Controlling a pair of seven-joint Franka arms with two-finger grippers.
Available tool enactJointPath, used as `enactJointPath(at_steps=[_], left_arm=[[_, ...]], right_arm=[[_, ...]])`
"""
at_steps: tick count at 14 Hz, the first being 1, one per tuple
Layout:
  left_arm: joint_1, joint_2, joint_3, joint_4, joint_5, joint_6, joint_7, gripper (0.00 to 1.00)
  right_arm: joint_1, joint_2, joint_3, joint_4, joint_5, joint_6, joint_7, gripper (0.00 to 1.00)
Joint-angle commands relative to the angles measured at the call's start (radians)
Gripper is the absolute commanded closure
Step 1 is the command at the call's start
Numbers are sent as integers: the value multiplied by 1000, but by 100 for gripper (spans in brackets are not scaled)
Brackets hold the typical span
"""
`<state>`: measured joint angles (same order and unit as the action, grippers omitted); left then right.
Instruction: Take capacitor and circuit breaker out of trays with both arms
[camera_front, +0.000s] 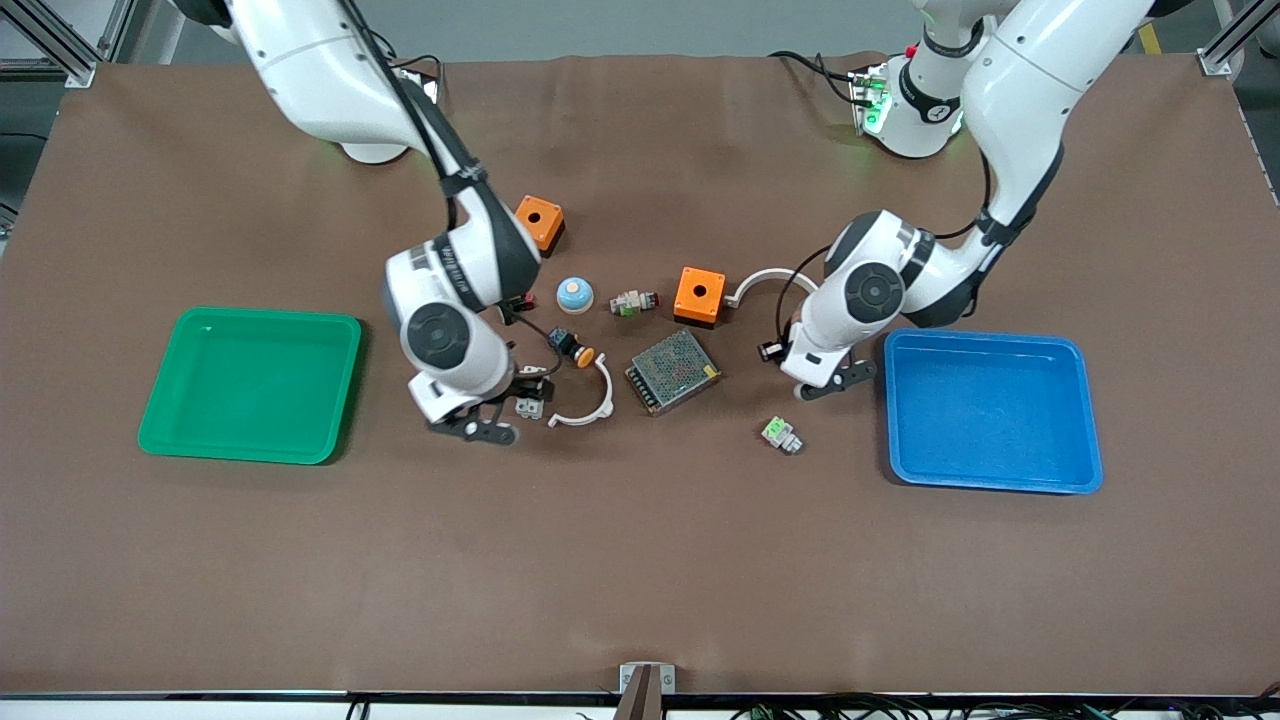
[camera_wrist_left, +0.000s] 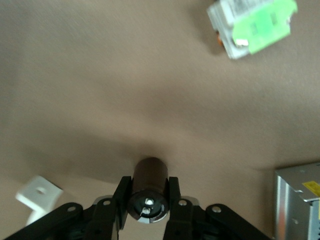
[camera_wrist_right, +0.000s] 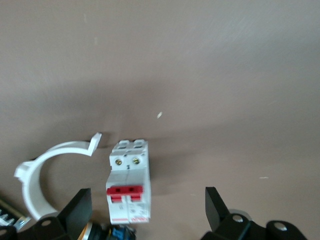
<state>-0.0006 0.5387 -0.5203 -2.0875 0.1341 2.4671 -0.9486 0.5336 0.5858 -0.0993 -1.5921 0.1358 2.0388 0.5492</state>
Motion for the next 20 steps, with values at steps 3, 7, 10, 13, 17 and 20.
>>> enactJointPath(at_steps=[3, 7, 10, 13, 17, 20], left_arm=[[-9, 33, 5, 58, -4, -2, -36, 0], [13, 10, 9, 321, 2, -283, 10, 0], [20, 12, 71, 503, 165, -422, 201, 0], [57, 12, 135, 612, 213, -457, 411, 0], [154, -26, 138, 632, 216, -464, 589, 0], [192, -72, 135, 635, 211, -523, 714, 0]], right_arm=[[-211, -64, 9, 135, -1, -247, -294, 0], [-358, -153, 7, 135, -83, -356, -449, 0], [-434, -216, 7, 126, -117, -443, -503, 0], [-495, -277, 7, 126, -119, -522, -590, 0], [-534, -276, 9, 217, -122, -563, -583, 0], [-546, -276, 9, 228, -122, -559, -584, 0]])
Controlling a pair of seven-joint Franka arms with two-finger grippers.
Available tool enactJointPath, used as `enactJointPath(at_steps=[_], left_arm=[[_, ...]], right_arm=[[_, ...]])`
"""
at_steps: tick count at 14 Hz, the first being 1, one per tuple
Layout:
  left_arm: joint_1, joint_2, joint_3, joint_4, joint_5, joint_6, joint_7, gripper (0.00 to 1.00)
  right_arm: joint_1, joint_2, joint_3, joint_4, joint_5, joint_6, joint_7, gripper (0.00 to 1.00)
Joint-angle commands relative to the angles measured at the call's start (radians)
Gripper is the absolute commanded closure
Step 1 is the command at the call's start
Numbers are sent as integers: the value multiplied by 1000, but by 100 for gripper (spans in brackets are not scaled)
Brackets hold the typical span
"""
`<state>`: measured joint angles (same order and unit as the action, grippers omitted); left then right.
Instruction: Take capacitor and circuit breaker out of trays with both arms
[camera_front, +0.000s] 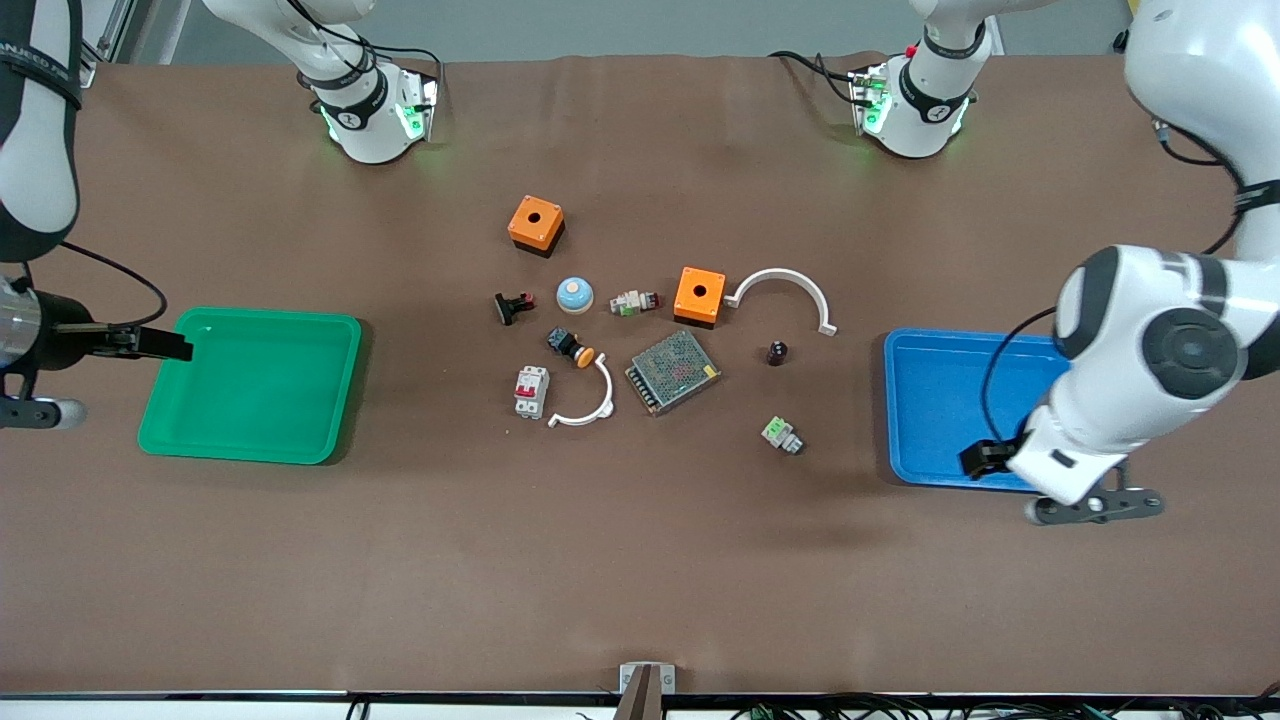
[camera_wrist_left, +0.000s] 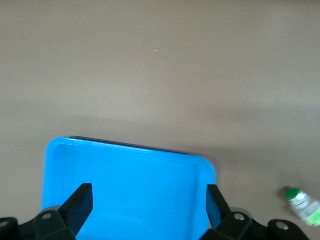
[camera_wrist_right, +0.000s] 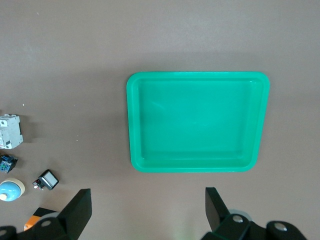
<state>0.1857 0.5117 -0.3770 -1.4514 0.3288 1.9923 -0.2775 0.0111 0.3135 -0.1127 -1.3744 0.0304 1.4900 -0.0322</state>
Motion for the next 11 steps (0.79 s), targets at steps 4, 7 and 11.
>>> enactJointPath(at_steps=[4, 7, 11], left_arm=[[9, -145, -8, 35, -37, -189, 31, 0], [32, -277, -14, 32, -94, -268, 43, 0], [32, -419, 0, 16, -218, -398, 55, 0]], right_arm=[[-28, -40, 24, -11, 2, -16, -5, 0], [-26, -146, 24, -154, -7, 65, -8, 0], [-28, -258, 24, -282, -7, 113, -11, 0]])
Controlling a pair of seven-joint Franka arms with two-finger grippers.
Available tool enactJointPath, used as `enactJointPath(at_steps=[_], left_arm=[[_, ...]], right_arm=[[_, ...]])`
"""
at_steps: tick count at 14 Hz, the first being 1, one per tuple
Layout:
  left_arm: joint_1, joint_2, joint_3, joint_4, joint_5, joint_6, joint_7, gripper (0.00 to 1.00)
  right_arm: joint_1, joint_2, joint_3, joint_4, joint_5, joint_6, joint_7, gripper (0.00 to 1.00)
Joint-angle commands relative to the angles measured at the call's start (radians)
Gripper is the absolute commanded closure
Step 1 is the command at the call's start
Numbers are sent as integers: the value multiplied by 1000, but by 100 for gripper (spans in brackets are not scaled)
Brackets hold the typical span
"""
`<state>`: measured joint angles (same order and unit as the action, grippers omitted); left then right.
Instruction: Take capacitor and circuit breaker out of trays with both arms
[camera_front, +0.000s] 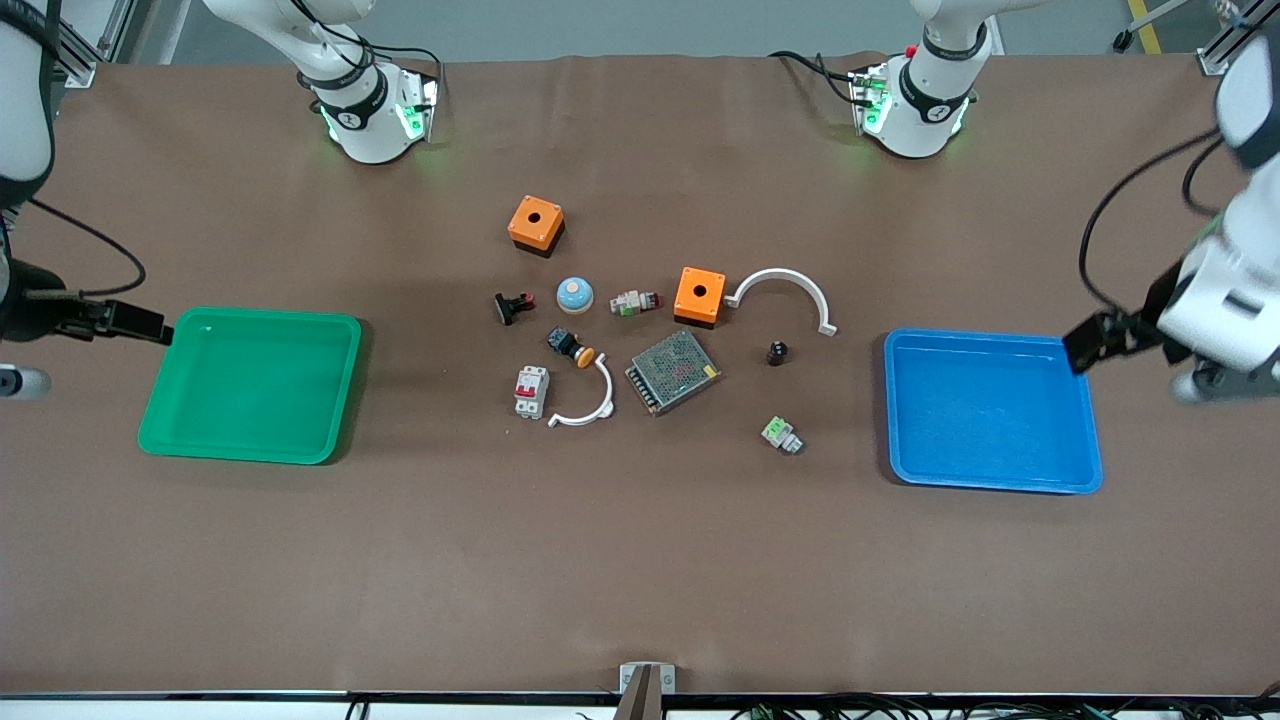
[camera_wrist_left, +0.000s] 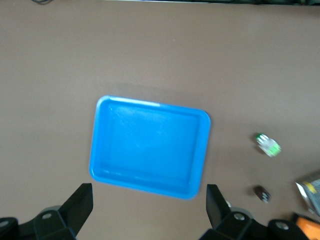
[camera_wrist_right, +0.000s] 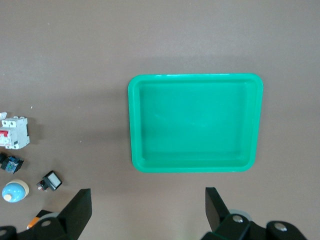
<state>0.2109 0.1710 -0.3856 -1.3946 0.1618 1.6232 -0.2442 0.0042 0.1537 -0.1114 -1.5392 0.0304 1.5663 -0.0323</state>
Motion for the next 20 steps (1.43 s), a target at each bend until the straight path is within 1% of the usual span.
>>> enactJointPath(at_steps=[1, 2, 3, 4, 7, 9, 11, 15, 18, 20], left_arm=[[-39, -103, 37, -53, -53, -70, 22, 0], [-83, -122, 94, -58, -67, -121, 25, 0], [-111, -151, 134, -66, -108, -170, 23, 0], [-128, -189, 160, -99, -143, -198, 23, 0], [-160, -292, 206, -200, -149, -197, 26, 0], [-176, -321, 235, -217, -151, -207, 34, 0], [-174, -353, 238, -240, -151, -203, 54, 0], [-176, -344, 229, -244, -149, -155, 62, 0], [-171, -349, 229, -271, -151, -158, 106, 0], [-176, -344, 229, -271, -149, -151, 128, 0]], right_arm=[[-21, -117, 22, -131, -9, 37, -12, 0], [-21, -141, 22, -149, -9, 38, -14, 0], [-21, -161, 22, -165, -10, 38, -14, 0], [-21, -175, 22, -174, -10, 38, -15, 0], [-21, -215, 22, -205, -14, 41, -18, 0], [-23, -223, 22, -206, -24, 43, -18, 0], [-23, -233, 22, -206, -27, 49, -18, 0], [-23, -260, 22, -208, -27, 54, -20, 0], [-23, -266, 21, -209, -27, 52, -20, 0], [-24, -267, 21, -211, -27, 52, -20, 0]])
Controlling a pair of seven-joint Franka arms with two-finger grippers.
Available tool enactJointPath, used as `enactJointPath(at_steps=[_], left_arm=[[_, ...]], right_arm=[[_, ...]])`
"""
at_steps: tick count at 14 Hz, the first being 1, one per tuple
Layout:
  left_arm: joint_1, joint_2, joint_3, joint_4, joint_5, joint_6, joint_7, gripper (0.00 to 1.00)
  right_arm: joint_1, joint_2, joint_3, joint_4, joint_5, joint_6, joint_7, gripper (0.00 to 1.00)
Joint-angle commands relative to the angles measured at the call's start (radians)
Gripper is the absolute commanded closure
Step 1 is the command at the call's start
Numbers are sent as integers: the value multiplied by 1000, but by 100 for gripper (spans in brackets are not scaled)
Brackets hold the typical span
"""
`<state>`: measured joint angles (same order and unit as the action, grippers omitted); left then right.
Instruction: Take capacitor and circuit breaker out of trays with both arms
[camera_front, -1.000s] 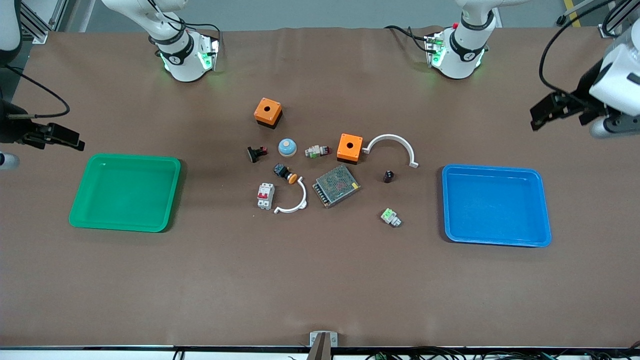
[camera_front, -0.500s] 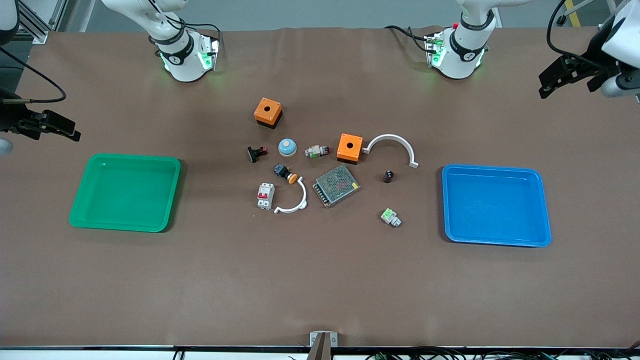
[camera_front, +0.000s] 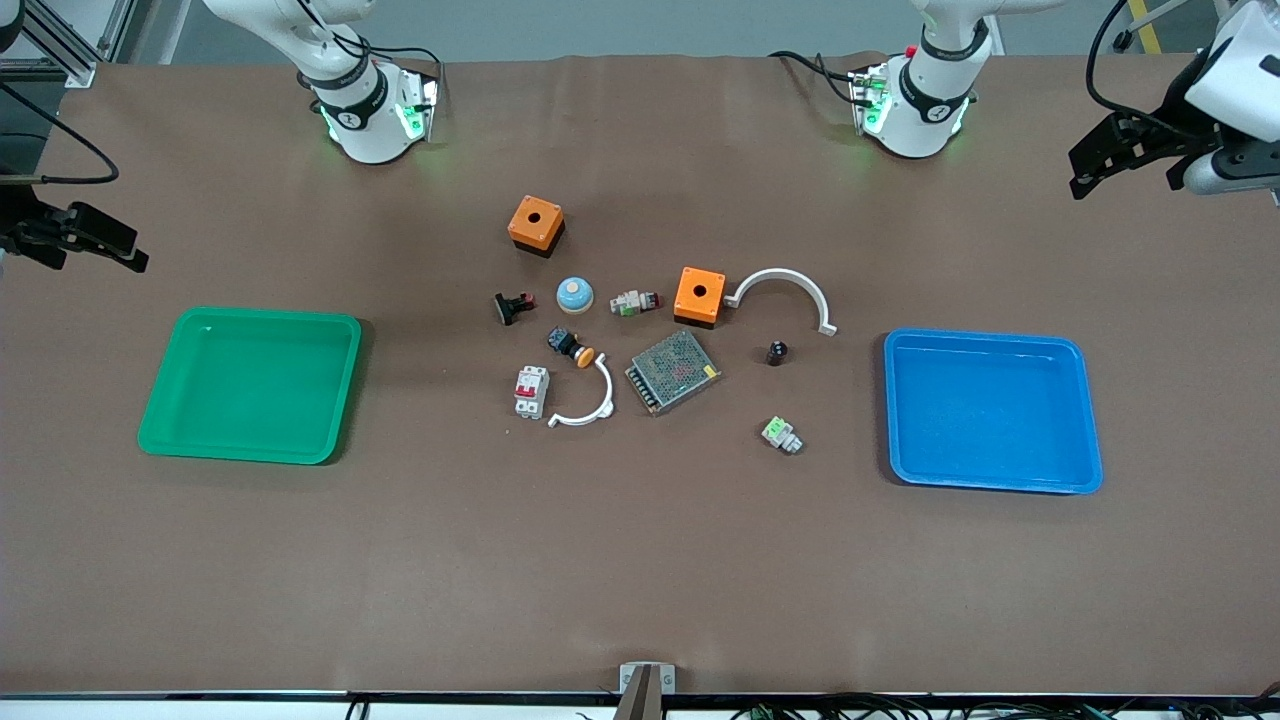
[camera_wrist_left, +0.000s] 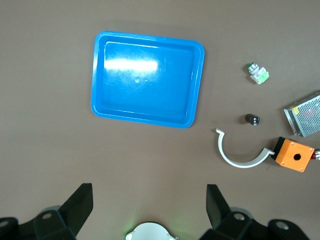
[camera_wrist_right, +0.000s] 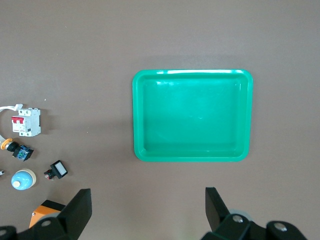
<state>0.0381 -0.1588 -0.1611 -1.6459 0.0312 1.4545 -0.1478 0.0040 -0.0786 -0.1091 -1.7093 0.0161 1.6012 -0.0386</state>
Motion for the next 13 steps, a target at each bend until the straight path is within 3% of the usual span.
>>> enactJointPath(at_steps=[1, 13], left_arm=[[-3, -15, 3, -18, -16, 20, 31, 0], [5, -13, 9, 14, -5, 12, 50, 0]], right_arm=[[-22, -36, 19, -41, -13, 17, -14, 0], [-24, -59, 17, -75, -30, 25, -49, 0]])
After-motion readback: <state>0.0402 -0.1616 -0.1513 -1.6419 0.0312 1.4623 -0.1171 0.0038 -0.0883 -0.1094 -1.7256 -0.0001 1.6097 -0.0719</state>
